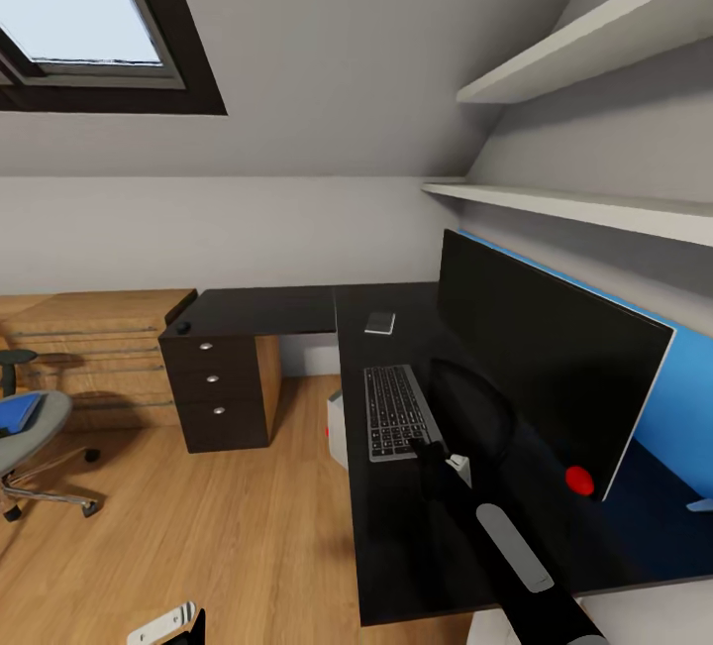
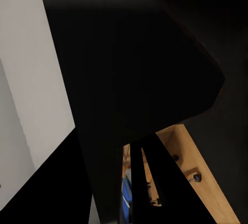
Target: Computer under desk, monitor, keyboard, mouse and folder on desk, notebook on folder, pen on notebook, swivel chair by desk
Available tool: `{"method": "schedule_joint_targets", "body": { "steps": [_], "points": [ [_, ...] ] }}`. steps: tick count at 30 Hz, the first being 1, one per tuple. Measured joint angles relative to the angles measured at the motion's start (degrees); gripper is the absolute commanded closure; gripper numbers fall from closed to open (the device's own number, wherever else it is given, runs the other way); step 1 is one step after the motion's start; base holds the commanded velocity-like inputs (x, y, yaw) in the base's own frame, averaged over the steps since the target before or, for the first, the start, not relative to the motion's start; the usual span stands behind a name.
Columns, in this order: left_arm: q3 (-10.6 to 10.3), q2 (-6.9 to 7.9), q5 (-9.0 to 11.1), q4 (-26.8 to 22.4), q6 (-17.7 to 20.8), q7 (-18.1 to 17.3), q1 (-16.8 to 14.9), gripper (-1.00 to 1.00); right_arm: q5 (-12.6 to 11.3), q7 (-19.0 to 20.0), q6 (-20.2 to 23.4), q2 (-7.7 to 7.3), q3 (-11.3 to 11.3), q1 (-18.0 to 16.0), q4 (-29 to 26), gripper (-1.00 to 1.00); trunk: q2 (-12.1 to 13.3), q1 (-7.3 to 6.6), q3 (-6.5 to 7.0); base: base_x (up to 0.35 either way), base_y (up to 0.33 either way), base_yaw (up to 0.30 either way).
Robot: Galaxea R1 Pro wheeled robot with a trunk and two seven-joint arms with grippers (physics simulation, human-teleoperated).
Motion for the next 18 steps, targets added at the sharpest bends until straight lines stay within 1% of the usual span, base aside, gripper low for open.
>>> {"method": "schedule_joint_targets", "body": {
  "steps": [5,10,18],
  "points": [
    [0.2,0.17,0.0,0.0,0.0,-0.3,0.0,-1.0,0.0,0.0,0.0,0.0,0.0,0.0,0.0,1.0,0.0,0.0,0.0,0.005,0.0,0.0],
    [0.3,0.23,-0.1,0.0,0.0,-0.3,0.0,-1.0,0.1,0.0,0.0,0.0,0.0,0.0,0.0,1.0,0.0,-0.03,0.0,0.185,0.0,0.0],
    [0.2,0.24,-0.1,0.0,-0.1,-0.4,0.0,-1.0,0.1,-0.1,0.1,0.0,0.0,0.0,0.0,1.0,0.0,-0.01,0.0,0.104,0.0,0.0]
  ]
}}
